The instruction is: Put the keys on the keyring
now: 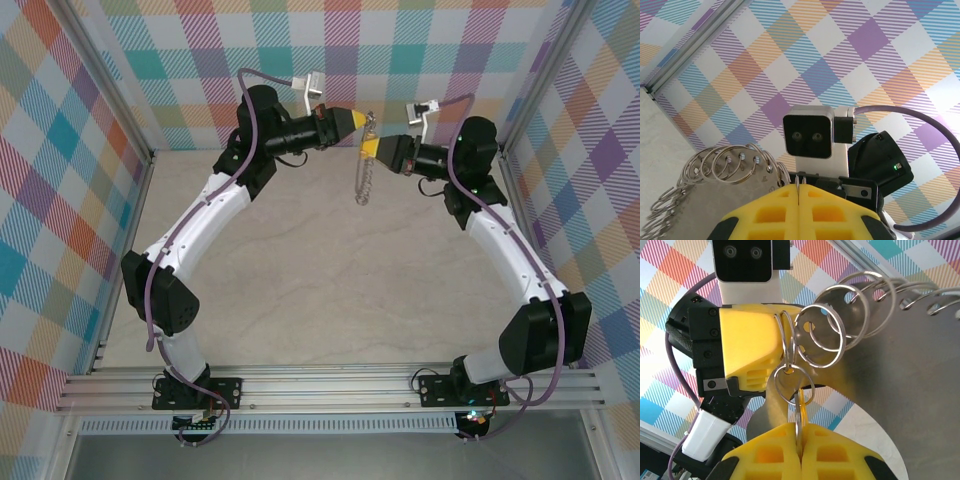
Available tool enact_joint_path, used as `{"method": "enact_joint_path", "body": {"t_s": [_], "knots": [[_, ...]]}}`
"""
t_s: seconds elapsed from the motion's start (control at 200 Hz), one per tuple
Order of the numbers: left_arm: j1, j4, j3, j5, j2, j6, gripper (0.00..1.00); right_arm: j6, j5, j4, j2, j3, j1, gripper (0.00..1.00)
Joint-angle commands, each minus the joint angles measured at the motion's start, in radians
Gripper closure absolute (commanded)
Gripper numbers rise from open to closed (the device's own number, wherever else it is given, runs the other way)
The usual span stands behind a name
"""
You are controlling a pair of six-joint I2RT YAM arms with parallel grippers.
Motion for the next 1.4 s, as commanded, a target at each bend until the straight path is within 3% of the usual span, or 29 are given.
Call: {"method": "enact_joint_path", "body": {"t_s": [0.0, 0.44, 0.52, 0.625, 0.71, 0.845, 1.12, 1.26, 1.395], "knots": [[-0.007, 0.075, -0.007, -0.022, -0.055, 0.007, 1.0, -0.006, -0.01, 0.007, 0.038, 0.041, 0.043, 1.0], [-0.011, 0.096, -0.022, -0.033, -0.053, -0.002, 1.0, -0.036, 0.04, -0.053, 0.022, 0.031, 0.051, 1.0], [-0.011, 0.102, -0.02, -0.037, -0.054, -0.001, 1.0, -0.039, 0.049, -0.063, 0.007, 0.016, 0.046, 0.89], [-0.011, 0.104, -0.007, -0.034, -0.051, -0.001, 1.0, -0.054, 0.055, -0.098, -0.026, -0.007, 0.034, 0.63], [-0.011, 0.104, 0.002, -0.03, -0.047, -0.001, 1.0, -0.074, 0.052, -0.141, -0.07, -0.034, 0.015, 0.48], [-0.011, 0.105, 0.013, -0.025, -0.046, -0.001, 1.0, -0.116, 0.04, -0.219, -0.162, -0.098, -0.024, 0.36], [-0.011, 0.108, 0.027, -0.01, -0.036, -0.002, 1.0, -0.127, 0.104, -0.268, -0.263, -0.108, -0.094, 0.35], [-0.011, 0.119, 0.017, -0.006, -0.039, -0.004, 1.0, -0.015, 0.211, -0.151, -0.219, -0.06, -0.095, 0.38], [-0.011, 0.146, 0.0, -0.008, -0.039, -0.026, 1.0, 0.136, 0.249, 0.032, -0.143, -0.02, -0.094, 0.48]]}}
